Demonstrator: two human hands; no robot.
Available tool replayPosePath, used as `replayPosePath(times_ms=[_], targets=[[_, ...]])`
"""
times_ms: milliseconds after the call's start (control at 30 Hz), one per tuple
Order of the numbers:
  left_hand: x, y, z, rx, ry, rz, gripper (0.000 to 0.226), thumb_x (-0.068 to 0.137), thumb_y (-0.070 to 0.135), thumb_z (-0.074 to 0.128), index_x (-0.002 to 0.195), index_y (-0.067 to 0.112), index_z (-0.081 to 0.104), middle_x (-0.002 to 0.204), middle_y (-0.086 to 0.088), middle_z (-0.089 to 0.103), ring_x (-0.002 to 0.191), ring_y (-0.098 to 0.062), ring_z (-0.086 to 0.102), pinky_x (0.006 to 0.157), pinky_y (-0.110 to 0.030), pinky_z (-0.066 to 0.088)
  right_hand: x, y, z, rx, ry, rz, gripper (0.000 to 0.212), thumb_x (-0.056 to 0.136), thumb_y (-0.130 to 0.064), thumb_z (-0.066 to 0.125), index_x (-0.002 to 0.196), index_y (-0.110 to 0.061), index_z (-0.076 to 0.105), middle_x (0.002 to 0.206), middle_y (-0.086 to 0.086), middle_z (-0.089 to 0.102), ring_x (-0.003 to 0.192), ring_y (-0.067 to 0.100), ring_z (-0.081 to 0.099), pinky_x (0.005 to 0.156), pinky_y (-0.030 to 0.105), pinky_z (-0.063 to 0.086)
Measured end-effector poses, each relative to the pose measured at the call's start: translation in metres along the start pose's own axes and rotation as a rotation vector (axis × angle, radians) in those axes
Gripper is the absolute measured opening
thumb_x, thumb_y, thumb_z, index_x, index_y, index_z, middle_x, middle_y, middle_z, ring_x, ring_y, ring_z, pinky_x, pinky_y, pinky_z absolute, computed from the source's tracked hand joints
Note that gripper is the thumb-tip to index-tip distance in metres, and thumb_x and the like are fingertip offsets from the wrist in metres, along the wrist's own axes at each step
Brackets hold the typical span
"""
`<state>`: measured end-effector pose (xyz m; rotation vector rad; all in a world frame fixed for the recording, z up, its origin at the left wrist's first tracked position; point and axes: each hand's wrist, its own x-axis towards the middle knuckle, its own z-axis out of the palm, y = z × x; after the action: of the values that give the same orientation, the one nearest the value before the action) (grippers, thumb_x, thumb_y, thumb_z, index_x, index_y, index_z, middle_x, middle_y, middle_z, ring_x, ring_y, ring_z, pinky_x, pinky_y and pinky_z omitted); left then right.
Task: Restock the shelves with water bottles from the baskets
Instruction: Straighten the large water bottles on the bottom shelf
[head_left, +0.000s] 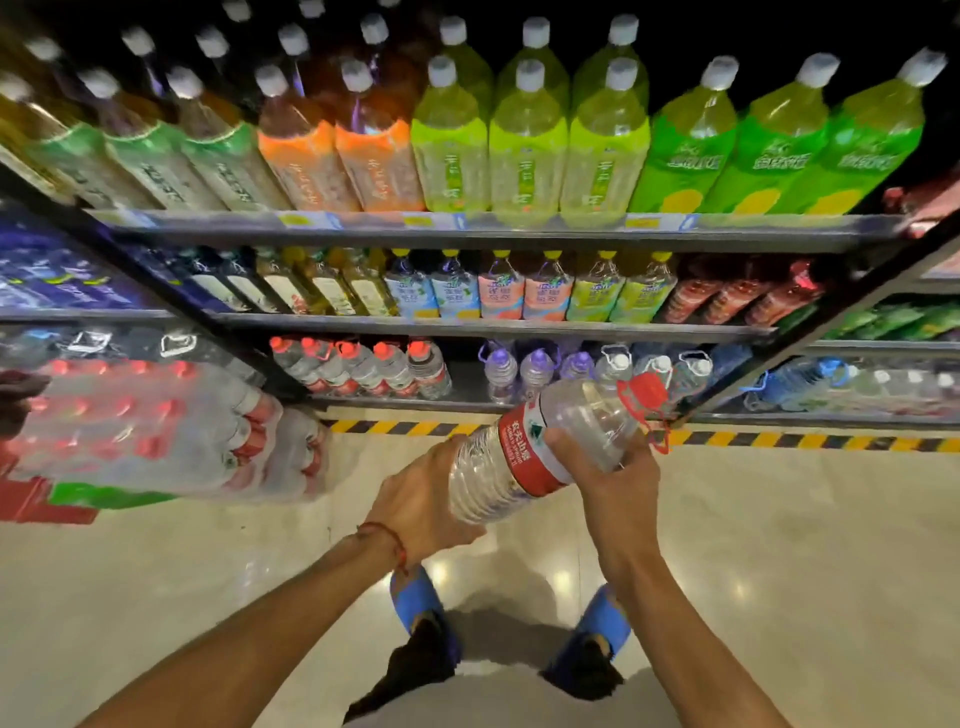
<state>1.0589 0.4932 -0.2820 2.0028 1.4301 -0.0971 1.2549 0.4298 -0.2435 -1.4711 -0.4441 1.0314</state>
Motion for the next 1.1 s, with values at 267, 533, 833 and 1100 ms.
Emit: replayPosePath(times_ms=[267, 533, 833, 1100], targets=[[0.008, -0.104, -0.049, 0.096, -0.128, 0.108, 0.103, 0.064, 0.055, 0.081, 0.151, 0.041, 0.026, 0.145, 0.017, 0.049, 0.120, -0.013, 0.060, 0.094, -0.028, 0.052, -0.042, 0.037, 0.098, 0.006, 0.156, 0.050, 0.050, 0.084, -0.014, 0.087, 0.130, -0.015, 0.067, 0.117, -0.001, 0.078, 0.106, 0.017, 0.075, 0.088, 0.034, 0.061], [0.043, -0.135, -0.043, 0.083, -0.163, 0.050, 0.094, 0.062, 0.059, 0.079, 0.142, 0.046, 0.032, 0.127, 0.025, 0.053, 0.110, -0.008, 0.062, 0.083, -0.020, 0.045, -0.013, 0.047, 0.124, 0.001, 0.201, 0.135, 0.049, 0.082, -0.002, 0.084, 0.126, -0.006, 0.064, 0.110, 0.002, 0.076, 0.087, 0.002, 0.075, 0.071, 0.014, 0.057], [0.130, -0.193, 0.032, -0.040, -0.156, -0.014, 0.082, 0.064, 0.051, 0.078, 0.136, 0.046, 0.039, 0.123, 0.018, 0.059, 0.102, -0.014, 0.064, 0.088, -0.035, 0.059, 0.062, 0.144, 0.139, -0.108, 0.177, 0.134, 0.057, 0.076, -0.014, 0.090, 0.128, -0.013, 0.066, 0.114, -0.003, 0.077, 0.103, 0.010, 0.075, 0.085, 0.024, 0.061], [0.249, -0.311, 0.177, -0.106, -0.105, 0.032, 0.096, 0.061, 0.055, 0.087, 0.143, 0.042, 0.039, 0.133, 0.019, 0.056, 0.111, -0.010, 0.062, 0.093, -0.034, 0.056, 0.160, 0.331, 0.146, -0.143, 0.141, 0.089, 0.068, 0.068, -0.029, 0.089, 0.129, -0.010, 0.067, 0.112, -0.003, 0.079, 0.100, 0.012, 0.076, 0.079, 0.021, 0.060]])
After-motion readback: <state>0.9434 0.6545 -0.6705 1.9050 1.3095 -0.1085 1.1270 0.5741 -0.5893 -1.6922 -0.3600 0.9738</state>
